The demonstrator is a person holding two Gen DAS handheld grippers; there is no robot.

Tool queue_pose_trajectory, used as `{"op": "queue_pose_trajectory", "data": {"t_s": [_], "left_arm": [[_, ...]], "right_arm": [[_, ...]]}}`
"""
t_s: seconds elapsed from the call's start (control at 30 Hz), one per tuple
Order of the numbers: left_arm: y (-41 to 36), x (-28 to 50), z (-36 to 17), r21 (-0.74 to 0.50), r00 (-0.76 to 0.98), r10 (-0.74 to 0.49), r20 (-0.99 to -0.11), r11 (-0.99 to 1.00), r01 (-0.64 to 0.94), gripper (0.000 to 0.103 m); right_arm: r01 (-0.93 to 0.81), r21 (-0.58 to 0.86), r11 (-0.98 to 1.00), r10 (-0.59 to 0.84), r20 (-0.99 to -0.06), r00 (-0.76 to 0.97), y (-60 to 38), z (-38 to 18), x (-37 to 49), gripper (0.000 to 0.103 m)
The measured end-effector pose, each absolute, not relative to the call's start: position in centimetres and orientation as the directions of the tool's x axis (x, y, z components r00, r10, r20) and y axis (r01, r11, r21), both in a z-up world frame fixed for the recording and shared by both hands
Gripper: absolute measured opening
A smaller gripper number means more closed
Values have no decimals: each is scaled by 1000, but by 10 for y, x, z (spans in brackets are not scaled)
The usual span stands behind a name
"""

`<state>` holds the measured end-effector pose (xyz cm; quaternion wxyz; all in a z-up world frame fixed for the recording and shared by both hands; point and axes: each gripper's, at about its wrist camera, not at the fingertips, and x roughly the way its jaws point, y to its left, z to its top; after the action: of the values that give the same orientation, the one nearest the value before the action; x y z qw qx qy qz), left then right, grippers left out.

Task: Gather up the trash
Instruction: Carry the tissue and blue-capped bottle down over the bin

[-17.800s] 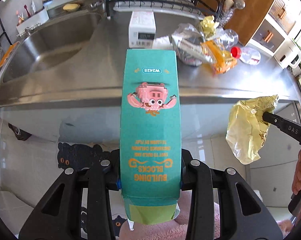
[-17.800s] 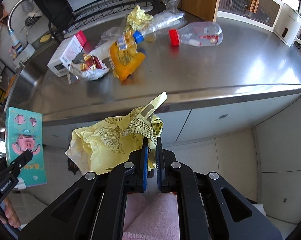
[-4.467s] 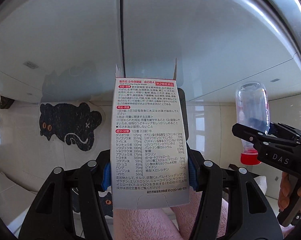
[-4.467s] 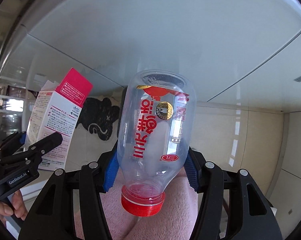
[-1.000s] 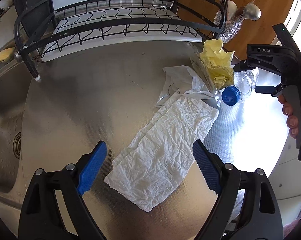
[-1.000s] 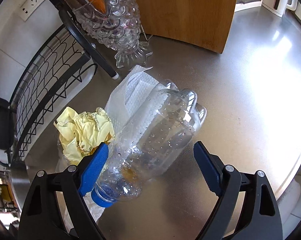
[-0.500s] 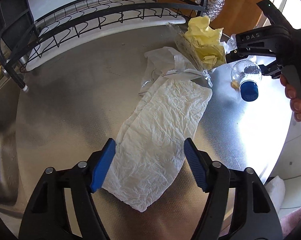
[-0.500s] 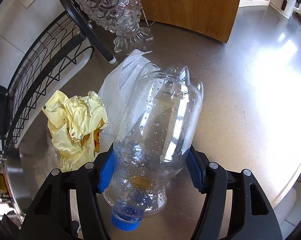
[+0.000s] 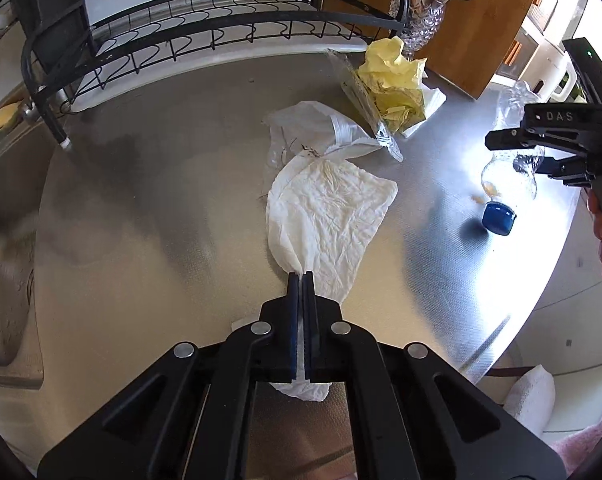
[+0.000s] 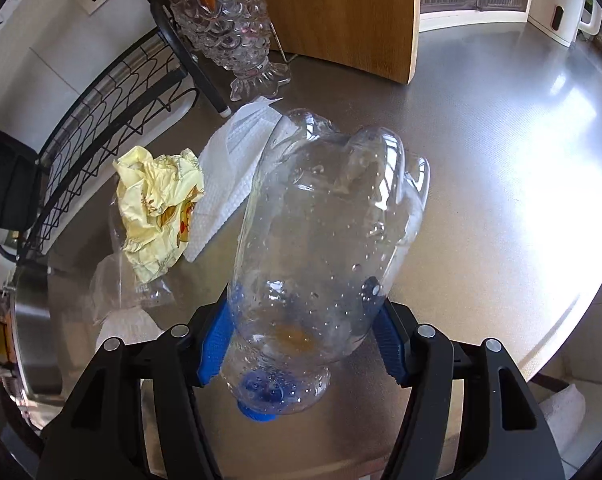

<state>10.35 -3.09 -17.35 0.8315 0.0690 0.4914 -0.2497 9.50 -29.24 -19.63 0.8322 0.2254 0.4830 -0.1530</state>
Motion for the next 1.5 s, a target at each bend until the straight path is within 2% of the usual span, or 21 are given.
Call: {"op": "queue_pose_trajectory", "data": {"t_s": [0.4, 0.97, 1.23, 1.5], "left_arm": [[-3, 55, -108, -98, 532, -324, -782, 907, 409, 0], [43, -30, -61, -115, 598, -331, -730, 922, 369, 0], [55, -75, -90, -153, 547, -341, -765, 921, 359, 0], [61, -98, -152, -212, 439, -338, -832, 926, 311, 0]], "right_arm": [[340, 255, 905, 21, -826, 564, -262, -171, 51, 62], [134, 251, 959, 125, -795, 594, -194, -143, -16, 62], [75, 235, 969, 160, -830, 534, -171, -169, -60, 62], [60, 186, 981, 144, -894, 425, -158, -225, -91, 62]]}}
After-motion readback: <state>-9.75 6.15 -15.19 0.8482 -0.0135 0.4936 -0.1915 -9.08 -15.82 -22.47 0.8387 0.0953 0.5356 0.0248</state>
